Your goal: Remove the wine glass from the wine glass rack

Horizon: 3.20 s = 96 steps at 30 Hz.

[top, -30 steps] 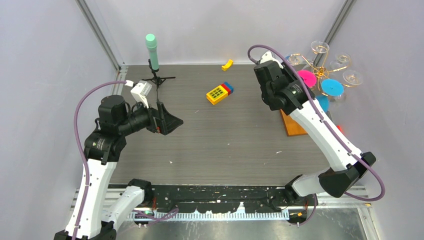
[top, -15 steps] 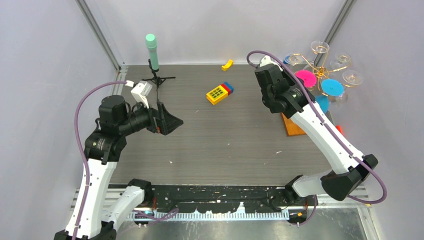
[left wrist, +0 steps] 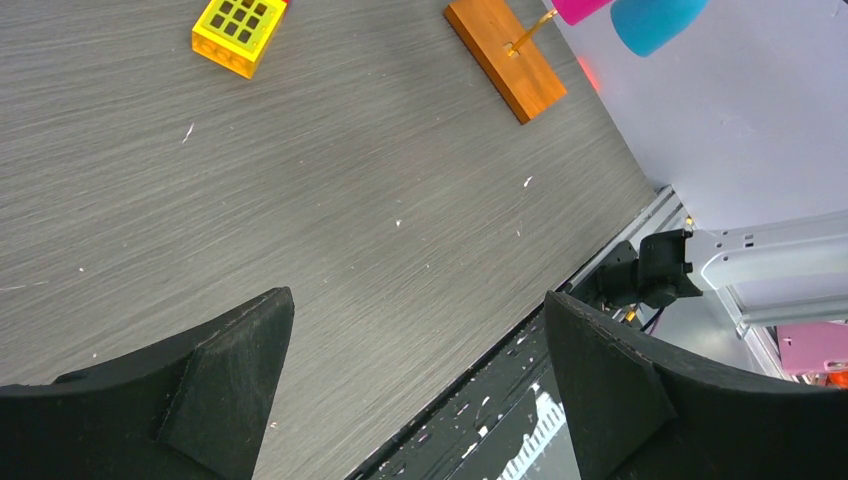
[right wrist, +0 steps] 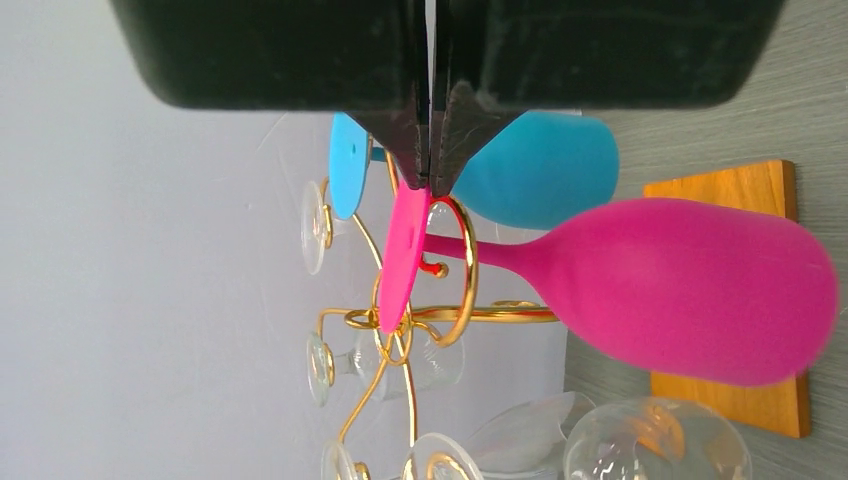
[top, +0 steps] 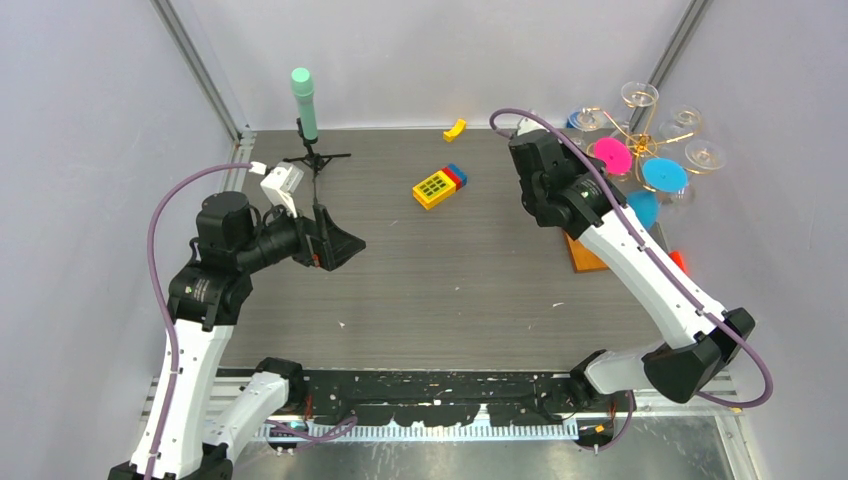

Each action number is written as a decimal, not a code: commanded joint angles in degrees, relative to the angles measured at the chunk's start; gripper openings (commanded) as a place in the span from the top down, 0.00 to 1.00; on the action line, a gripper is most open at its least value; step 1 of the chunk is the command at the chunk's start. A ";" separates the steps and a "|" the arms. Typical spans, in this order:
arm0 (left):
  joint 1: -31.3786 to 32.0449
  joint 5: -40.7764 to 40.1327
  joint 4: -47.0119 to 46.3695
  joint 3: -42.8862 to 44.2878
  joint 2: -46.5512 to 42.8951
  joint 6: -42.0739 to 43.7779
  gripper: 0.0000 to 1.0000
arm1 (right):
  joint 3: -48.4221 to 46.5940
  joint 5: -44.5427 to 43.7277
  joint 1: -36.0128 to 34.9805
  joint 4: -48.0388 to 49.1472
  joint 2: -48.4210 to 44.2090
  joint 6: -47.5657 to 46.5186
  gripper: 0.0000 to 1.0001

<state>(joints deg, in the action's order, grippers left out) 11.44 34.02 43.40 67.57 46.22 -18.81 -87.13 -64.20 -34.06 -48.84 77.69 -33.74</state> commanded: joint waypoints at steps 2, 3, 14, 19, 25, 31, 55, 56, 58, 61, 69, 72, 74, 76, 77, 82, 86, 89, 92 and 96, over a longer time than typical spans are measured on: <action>-0.20 -0.36 -0.97 -0.07 -0.55 1.14 0.02 | 0.41 -2.65 0.18 4.77 -2.41 -3.55 1.00; -0.25 -0.42 -0.97 -0.03 -0.53 1.14 0.02 | 0.46 -2.61 0.14 4.83 -2.48 -3.58 1.00; -0.26 -0.71 -0.99 0.28 -0.31 1.05 0.02 | -1.87 -5.06 -0.26 4.85 -2.88 -5.44 1.00; -0.25 -0.84 -1.00 0.56 -0.34 0.97 0.02 | -3.60 -4.15 -1.86 -0.72 -2.84 -1.77 1.00; -0.25 -0.89 -0.99 0.46 -0.43 0.71 0.02 | -5.88 -1.60 -3.98 -4.64 -2.77 1.43 1.00; -0.19 -1.06 -1.03 0.52 -0.68 0.46 0.02 | -5.77 -1.38 -4.34 -1.22 -1.38 -0.12 1.00; -0.27 0.11 -1.43 0.46 -1.29 -0.85 0.02 | -1.92 -2.95 3.92 14.00 -0.10 -6.48 1.00; -0.20 0.18 -1.58 0.47 -1.30 -1.00 0.02 | -1.88 -2.90 4.03 13.36 -0.68 -6.15 1.00; -0.19 0.40 -1.72 0.37 -1.22 -1.34 0.02 | -2.20 -2.60 4.09 10.93 -1.32 -4.93 1.00; -0.22 0.80 -2.04 0.15 -1.30 -1.79 0.02 | -3.18 -2.03 4.07 4.40 -1.86 -1.63 1.00; -0.28 1.78 -2.95 -0.25 -0.89 -2.78 0.02 | -5.85 -0.72 3.65 -8.21 -4.28 5.26 1.00; -0.20 2.19 -3.59 -0.37 -0.71 -3.52 0.02 | -6.37 0.41 2.73 -11.16 -5.23 7.04 1.00; -0.25 2.57 -4.11 -0.58 -0.68 -4.04 0.02 | -6.81 1.30 2.09 -13.08 -5.75 8.15 1.00; -0.20 3.00 -4.64 -0.85 -0.47 -4.64 0.02 | -7.21 1.23 1.29 -15.37 -5.90 9.48 1.00; -0.25 3.17 -4.88 -0.94 -0.44 -4.88 0.02 | -7.58 0.95 0.94 -16.36 -5.71 10.73 1.00; -0.26 4.14 -6.04 -1.42 -0.08 -6.32 0.02 | -9.68 0.12 -3.70 -23.33 -4.83 15.71 1.00; -0.23 5.21 -7.78 -2.38 -0.15 -8.02 0.02 | -11.85 0.32 -7.48 -27.54 -4.10 19.37 1.00; -0.27 5.51 -9.49 -3.53 -0.04 -9.81 0.02 | -13.20 1.62 -9.97 -29.81 -3.80 22.18 0.99; -0.25 4.38 -7.59 -2.71 1.19 -8.24 0.02 | -14.56 2.58 -13.12 -29.83 -3.48 23.28 1.00; -0.24 0.39 -3.57 0.15 2.79 -6.29 0.02 | -15.82 4.93 -16.15 -30.37 -3.09 25.45 1.00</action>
<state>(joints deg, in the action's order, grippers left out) 11.44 36.93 38.33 64.55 47.88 -26.72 -99.92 -61.14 -47.70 -78.32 74.26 -11.97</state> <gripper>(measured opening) 0.981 0.023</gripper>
